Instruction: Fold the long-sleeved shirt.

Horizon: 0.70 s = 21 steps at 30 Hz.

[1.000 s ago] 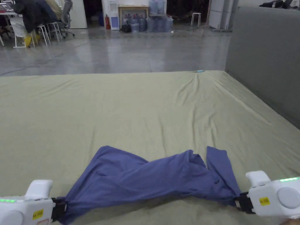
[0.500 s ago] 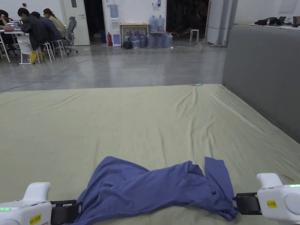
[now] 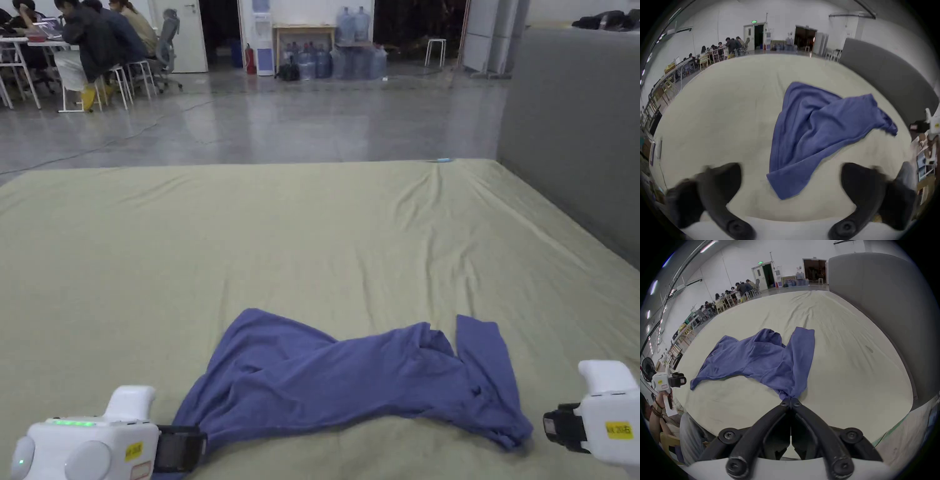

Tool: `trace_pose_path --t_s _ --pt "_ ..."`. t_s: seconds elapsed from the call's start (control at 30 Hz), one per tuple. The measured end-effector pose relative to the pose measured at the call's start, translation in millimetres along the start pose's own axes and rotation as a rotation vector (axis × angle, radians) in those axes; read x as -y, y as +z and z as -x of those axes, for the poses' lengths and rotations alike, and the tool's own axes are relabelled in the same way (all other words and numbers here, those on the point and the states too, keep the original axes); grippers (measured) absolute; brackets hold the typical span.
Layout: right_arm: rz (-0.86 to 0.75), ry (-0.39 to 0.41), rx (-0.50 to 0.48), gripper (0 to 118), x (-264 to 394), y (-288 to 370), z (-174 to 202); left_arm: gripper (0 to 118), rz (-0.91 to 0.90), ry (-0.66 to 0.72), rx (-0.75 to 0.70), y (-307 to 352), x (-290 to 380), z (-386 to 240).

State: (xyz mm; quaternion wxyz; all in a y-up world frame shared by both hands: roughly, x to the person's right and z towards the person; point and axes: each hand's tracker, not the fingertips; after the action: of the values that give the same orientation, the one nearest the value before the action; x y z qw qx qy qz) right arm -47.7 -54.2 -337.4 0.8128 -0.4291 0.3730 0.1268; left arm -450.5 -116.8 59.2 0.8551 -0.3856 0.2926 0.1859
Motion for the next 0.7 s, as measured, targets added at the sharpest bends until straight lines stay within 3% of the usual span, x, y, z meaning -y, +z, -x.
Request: trace_pose_path --t_s 0.1,0.17,0.23,0.27,0.3,0.33,0.47,0.53,0.57,0.7 --pt "0.015 0.03 0.005 0 -1.0 -13.5 -2.1 117 0.118 -0.023 -0.033 -25.4 6.5 6.1" --pt "0.015 0.038 0.004 0 -1.9 -14.8 -0.9 106 0.109 -0.02 -0.035 -34.2 9.8 9.5" --pt "0.021 0.036 0.006 0 -4.8 -17.2 1.0 33 0.109 -0.02 -0.056 -38.0 14.4 8.1" --pt "0.022 0.038 0.007 0 -7.1 -18.0 2.3 15 0.083 -0.053 -0.097 -35.4 14.3 7.8" --pt "0.027 0.042 0.002 0 -13.0 -19.6 2.4 7 0.075 -0.04 -0.053 -31.9 12.4 10.0" --pt "0.023 0.053 0.0 0 -18.2 -20.9 4.1 6 0.078 -0.017 -0.001 -29.8 9.7 12.3" --pt "0.013 0.093 -0.013 1 -39.7 -30.8 16.4 6 0.069 -0.081 -0.034 -13.0 11.9 -9.6" --pt "0.029 0.1 -0.024 66 -48.8 -46.8 21.8 6 0.062 -0.099 -0.03 -8.4 9.0 -12.3" --pt "0.045 0.102 -0.024 88 -52.4 -57.0 23.7 6 0.061 -0.097 -0.026 -6.9 9.5 -12.9" --pt "0.149 0.128 0.016 90 -55.1 -102.8 29.1 6 0.059 -0.049 -0.004 -4.4 7.3 -10.6"
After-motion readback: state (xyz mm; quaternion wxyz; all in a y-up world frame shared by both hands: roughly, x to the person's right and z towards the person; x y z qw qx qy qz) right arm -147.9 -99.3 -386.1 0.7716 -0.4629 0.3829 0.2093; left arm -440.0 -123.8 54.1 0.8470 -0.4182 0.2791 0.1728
